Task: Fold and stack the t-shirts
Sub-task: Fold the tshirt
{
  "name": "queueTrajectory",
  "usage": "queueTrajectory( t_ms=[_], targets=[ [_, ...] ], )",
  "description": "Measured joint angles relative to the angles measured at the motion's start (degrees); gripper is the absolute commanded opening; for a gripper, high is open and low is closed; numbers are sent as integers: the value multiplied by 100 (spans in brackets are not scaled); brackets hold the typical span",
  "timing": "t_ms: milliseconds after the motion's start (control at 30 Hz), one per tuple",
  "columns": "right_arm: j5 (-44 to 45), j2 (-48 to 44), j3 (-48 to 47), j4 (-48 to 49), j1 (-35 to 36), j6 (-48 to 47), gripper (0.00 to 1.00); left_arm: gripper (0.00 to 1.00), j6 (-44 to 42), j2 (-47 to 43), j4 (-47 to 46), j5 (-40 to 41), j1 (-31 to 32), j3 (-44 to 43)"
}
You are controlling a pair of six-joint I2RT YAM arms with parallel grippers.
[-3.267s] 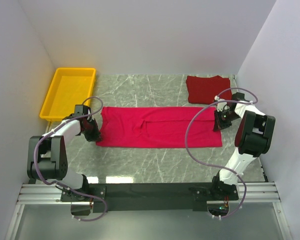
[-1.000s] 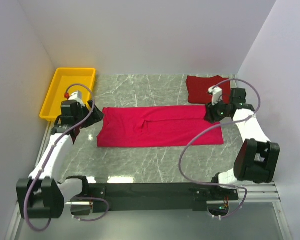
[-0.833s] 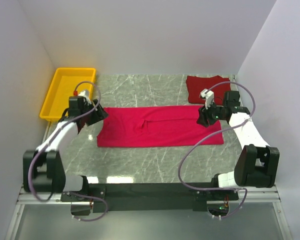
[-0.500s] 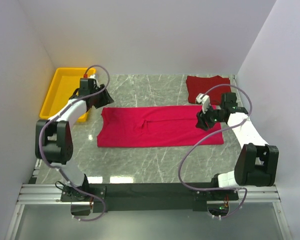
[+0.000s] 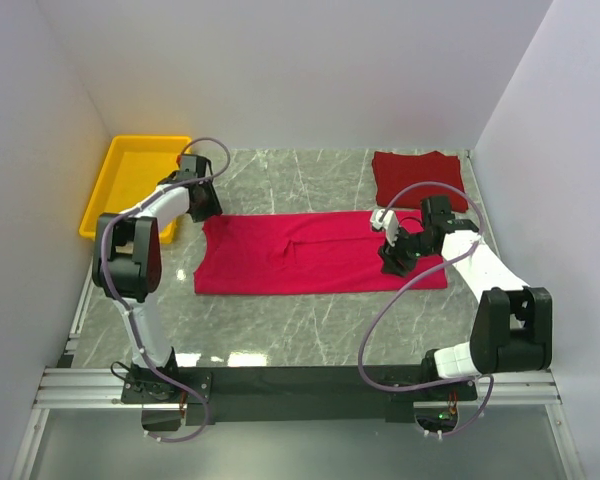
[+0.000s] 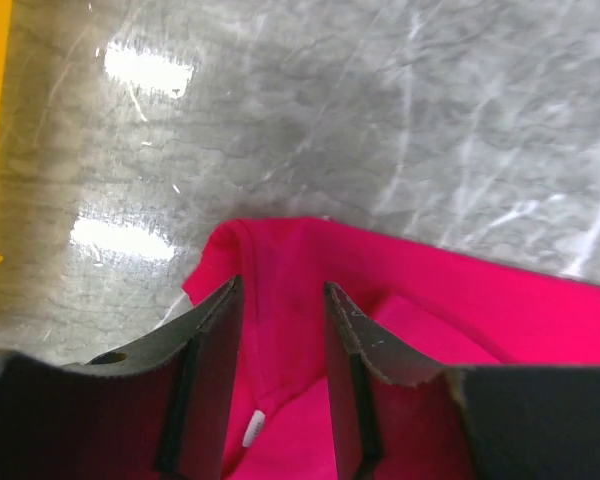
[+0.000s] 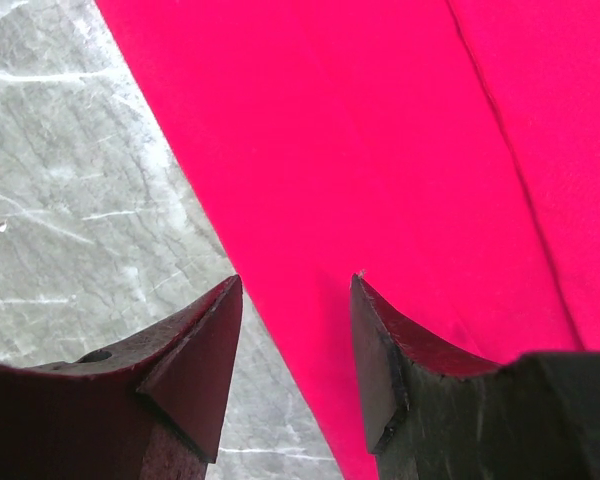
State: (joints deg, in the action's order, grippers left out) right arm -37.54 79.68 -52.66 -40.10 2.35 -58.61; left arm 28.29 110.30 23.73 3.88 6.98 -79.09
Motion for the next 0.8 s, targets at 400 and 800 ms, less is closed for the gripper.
queueTrajectory(
  t_ms=[400,800],
  targets=[
    [-4,61,-4,149,13,105,54,45,-168,205,195,249,68,-173],
    [-9,142,-17,315,52,289,54,46,-511,-391,249,238,74,295]
  ],
)
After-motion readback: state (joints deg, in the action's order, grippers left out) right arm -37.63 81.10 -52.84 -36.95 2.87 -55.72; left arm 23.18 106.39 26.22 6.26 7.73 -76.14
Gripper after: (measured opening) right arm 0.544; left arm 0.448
